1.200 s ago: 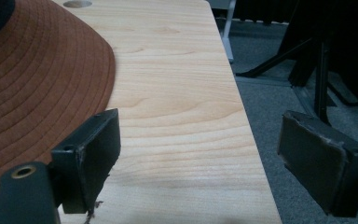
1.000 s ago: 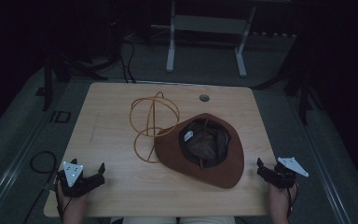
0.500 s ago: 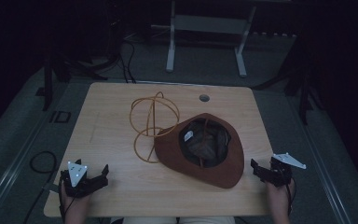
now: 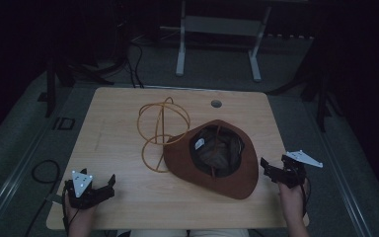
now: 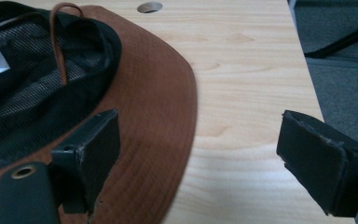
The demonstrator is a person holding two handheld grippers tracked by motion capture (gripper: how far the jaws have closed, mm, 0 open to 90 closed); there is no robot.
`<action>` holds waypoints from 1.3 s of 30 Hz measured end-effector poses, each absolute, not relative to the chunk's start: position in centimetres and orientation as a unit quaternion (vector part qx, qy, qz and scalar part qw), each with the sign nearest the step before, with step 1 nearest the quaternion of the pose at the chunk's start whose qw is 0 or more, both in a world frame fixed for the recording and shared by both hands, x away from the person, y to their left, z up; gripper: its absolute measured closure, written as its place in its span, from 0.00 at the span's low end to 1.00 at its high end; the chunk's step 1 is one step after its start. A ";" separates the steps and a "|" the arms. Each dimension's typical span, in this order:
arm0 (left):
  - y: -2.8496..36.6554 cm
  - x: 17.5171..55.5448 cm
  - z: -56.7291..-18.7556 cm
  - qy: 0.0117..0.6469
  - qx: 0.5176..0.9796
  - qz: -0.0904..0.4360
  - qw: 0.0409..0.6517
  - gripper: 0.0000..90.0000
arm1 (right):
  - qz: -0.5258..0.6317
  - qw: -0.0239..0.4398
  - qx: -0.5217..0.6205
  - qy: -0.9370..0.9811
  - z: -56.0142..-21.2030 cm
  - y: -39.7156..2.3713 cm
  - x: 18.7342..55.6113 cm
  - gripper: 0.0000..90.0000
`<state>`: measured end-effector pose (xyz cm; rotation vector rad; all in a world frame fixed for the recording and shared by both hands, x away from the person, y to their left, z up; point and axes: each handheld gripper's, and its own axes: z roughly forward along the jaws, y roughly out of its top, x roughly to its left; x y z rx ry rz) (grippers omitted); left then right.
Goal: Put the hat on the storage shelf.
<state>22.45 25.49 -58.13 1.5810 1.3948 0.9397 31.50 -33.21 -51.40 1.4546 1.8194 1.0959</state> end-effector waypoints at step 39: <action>25.2 22.5 -58.1 0.547 0.642 0.361 0.398 0.03 | 0.328 0.200 0.502 0.775 -51.4 -24.5 41.5 0.22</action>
